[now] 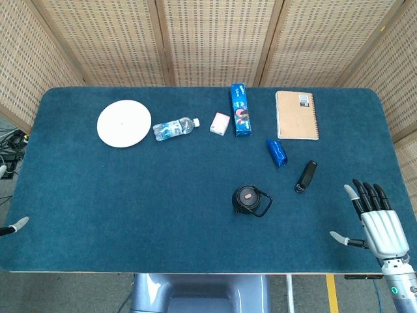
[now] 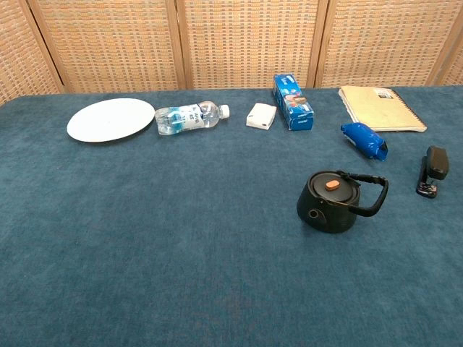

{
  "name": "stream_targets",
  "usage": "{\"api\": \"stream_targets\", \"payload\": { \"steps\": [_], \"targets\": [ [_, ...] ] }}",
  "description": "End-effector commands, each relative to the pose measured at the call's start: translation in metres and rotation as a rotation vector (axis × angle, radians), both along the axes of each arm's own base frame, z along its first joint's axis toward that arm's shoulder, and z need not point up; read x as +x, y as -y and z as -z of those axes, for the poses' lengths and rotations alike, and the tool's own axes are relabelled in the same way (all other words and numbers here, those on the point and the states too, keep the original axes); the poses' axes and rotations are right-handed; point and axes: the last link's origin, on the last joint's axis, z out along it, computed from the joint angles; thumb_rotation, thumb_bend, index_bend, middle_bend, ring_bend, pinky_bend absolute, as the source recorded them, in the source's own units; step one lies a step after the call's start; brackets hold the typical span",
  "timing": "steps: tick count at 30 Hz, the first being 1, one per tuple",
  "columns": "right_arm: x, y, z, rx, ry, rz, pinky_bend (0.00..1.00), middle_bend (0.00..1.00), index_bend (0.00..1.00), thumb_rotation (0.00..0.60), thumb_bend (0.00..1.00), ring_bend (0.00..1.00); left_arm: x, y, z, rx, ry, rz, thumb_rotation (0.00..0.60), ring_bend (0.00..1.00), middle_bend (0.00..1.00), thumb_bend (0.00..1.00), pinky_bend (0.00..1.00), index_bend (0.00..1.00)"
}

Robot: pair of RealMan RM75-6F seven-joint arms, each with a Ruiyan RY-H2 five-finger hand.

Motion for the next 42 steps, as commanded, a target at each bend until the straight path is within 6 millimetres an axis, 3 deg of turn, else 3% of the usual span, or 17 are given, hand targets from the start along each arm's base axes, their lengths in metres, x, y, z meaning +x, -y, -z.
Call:
{"api": "stream_targets", "payload": {
  "steps": [1, 7, 11, 13, 18, 21, 28, 35, 42],
  "targets": [
    [0.0, 0.0, 0.002, 0.007, -0.004, -0.001, 0.0, 0.0, 0.0, 0.0, 0.12, 0.0, -0.001, 0.0, -0.001, 0.002, 0.0, -0.002, 0.6, 0.0, 0.0, 0.0, 0.0, 0.0],
    [0.006, 0.0, 0.011, 0.045, 0.009, -0.024, 0.0, 0.0, 0.0, 0.0, 0.14, 0.0, -0.002, -0.001, -0.001, -0.001, 0.003, -0.007, 0.6, 0.0, 0.0, 0.0, 0.0, 0.0],
    [0.025, 0.015, 0.027, 0.153, 0.068, -0.139, 0.0, 0.0, 0.04, 0.0, 0.2, 0.0, -0.004, -0.003, 0.002, -0.009, -0.006, -0.015, 0.6, 0.0, 0.0, 0.0, 0.0, 0.0],
    [0.035, 0.025, 0.033, 0.201, 0.071, -0.195, 0.0, 0.02, 0.11, 0.035, 0.24, 0.0, -0.004, -0.004, 0.002, -0.01, -0.008, -0.019, 0.6, 0.0, 0.0, 0.0, 0.0, 0.0],
    [0.063, 0.049, 0.05, 0.37, 0.104, -0.254, 0.0, 0.2, 0.28, 0.228, 0.41, 0.11, -0.004, -0.008, 0.004, -0.011, -0.012, -0.027, 0.6, 0.0, 0.0, 0.0, 0.0, 0.0],
    [0.087, 0.067, 0.071, 0.503, 0.046, -0.311, 0.0, 0.25, 0.35, 0.271, 0.45, 0.16, -0.006, -0.011, 0.007, -0.022, -0.021, -0.04, 0.6, 0.0, 0.0, 0.0, 0.0, 0.0],
    [0.106, 0.089, 0.096, 0.542, -0.033, -0.353, 0.0, 0.31, 0.41, 0.297, 0.47, 0.21, -0.008, -0.012, 0.007, -0.022, -0.023, -0.051, 0.6, 0.0, 0.0, 0.0, 0.0, 0.0],
    [0.126, 0.108, 0.103, 0.526, 0.003, -0.359, 0.0, 0.31, 0.41, 0.325, 0.49, 0.22, -0.008, -0.012, 0.006, -0.019, -0.02, -0.052, 0.6, 0.0, 0.0, 0.0, 0.0, 0.0],
    [0.124, 0.111, 0.113, 0.548, -0.034, -0.327, 0.0, 0.36, 0.37, 0.339, 0.51, 0.27, -0.008, -0.012, 0.006, -0.018, -0.019, -0.051, 0.6, 0.0, 0.0, 0.0, 0.0, 0.0]
  ]
}}
